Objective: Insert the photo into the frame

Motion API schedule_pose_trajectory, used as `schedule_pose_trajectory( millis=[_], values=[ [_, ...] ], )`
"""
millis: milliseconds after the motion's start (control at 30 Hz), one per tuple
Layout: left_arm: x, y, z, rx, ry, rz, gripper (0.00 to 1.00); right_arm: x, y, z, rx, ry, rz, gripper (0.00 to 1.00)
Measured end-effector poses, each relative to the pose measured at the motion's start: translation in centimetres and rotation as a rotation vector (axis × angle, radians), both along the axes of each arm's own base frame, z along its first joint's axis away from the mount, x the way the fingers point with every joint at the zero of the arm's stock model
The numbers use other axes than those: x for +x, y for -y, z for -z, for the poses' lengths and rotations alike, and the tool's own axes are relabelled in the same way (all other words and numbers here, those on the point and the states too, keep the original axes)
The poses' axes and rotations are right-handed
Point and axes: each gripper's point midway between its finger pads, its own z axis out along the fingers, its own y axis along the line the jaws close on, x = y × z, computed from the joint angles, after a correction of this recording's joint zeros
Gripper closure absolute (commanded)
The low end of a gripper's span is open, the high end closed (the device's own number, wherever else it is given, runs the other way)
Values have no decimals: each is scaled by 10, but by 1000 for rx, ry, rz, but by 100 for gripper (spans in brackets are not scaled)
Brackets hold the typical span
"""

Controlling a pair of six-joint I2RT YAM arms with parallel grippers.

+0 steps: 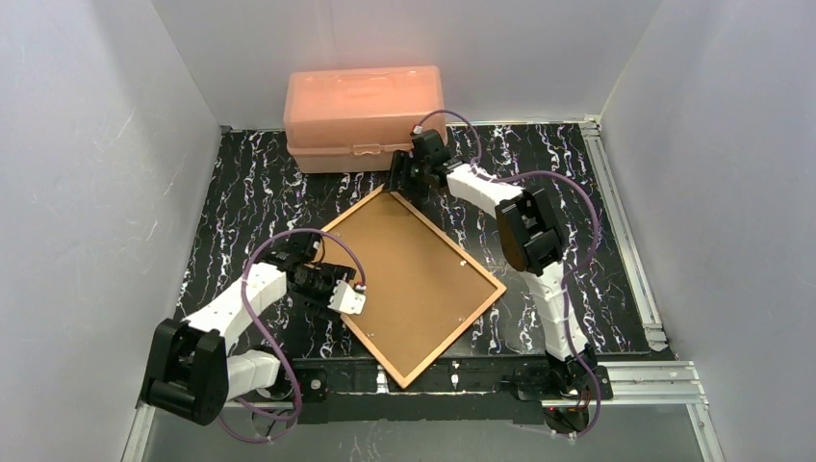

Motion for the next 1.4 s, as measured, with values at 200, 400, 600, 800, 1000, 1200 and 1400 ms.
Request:
schedule_pose_trajectory(
  millis=[200,400,600,800,1000,1200,1400],
  values=[
    [8,12,-21,-94,46,-73,34,-19,-47,-28,79,-16,-197,17],
    [10,2,-25,-78,-69,-234,36,-44,-38,-23,-2,-5,-227,13],
    [51,-38,-68,-152,-206,-577,39,-51,32,-54,-89,45,-92,15],
    [94,-80,-74,-214,-403,-886,59,-75,51,-129,10,193,-66,22],
    [130,-88,-33,-189,-616,-1128,69,-155,13,-104,33,165,-220,23],
    [148,-94,-22,-186,-626,-1236,77,-225,-8,-57,8,85,-369,25],
    [155,-89,-17,-189,-632,-1241,82,-247,-30,-61,69,112,-451,25]
  ],
)
